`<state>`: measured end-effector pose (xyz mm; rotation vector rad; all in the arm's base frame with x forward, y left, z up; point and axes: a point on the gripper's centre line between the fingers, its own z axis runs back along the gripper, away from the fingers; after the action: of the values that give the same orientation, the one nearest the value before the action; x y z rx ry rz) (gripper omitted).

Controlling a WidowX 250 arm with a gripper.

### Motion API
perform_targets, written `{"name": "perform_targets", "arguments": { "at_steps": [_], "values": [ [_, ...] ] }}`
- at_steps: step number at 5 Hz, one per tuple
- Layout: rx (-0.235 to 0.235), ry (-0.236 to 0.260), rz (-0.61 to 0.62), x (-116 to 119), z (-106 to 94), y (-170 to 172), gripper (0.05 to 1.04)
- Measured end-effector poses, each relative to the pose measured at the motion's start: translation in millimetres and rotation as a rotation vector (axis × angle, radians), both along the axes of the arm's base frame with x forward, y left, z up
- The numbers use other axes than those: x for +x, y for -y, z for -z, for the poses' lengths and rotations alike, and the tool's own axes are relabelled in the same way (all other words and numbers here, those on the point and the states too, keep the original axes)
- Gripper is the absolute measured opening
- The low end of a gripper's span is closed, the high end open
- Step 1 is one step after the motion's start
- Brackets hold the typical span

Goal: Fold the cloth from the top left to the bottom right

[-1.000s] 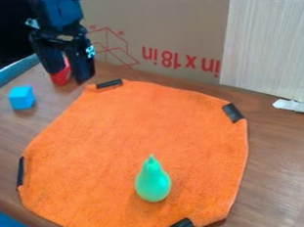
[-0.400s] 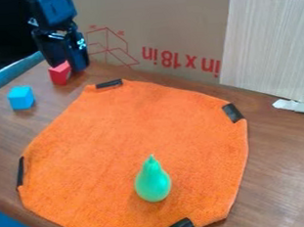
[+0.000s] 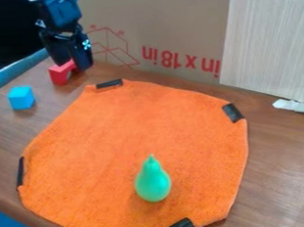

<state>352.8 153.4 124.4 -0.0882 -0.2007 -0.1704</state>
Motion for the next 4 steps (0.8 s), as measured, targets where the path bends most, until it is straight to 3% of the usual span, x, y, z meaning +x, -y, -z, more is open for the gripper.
{"name": "perform_targets", "arguments": {
  "at_steps": [4],
  "values": [
    [0.062,0.06,0.097,27,27.5,-4,0.999]
  ]
}}
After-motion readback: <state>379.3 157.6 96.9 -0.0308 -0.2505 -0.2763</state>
